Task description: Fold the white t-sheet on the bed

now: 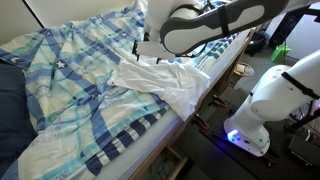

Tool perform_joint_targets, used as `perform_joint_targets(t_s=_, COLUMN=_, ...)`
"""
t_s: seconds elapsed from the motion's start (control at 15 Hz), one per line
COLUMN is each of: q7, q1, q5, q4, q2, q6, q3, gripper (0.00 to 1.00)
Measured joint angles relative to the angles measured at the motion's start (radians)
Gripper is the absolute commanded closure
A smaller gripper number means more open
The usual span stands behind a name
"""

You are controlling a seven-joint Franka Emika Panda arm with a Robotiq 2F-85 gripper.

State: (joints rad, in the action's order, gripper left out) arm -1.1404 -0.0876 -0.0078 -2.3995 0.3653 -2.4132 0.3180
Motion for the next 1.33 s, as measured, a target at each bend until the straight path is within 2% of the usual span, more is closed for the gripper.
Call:
perform_joint_targets(t_s=0.33, q7=0.140, q1=0.007, q5=-0.106, q4=0.118, q2=-0.035, q6=0.301, q3=-0.014, gripper=0.00)
perform_joint_targets(t_s=0.47, q7=0.205, q1=0.000, q5=-0.115, q4=0.138, q2=-0.036, q6=0.376, q3=-0.017, gripper=0.00)
perform_joint_targets(t_s=0.93, q7=0.232, q1=-0.004, q5=-0.123, q4=0.133, q2=-0.036, q6=0.383, q3=-0.018, gripper=0.00)
perform_joint_targets(t_s=1.33, q7=0.509, q1=-0.037, q5=-0.133, q4=0.092, q2=-0.014, q6=0.295, q3=-0.030, gripper=0.00)
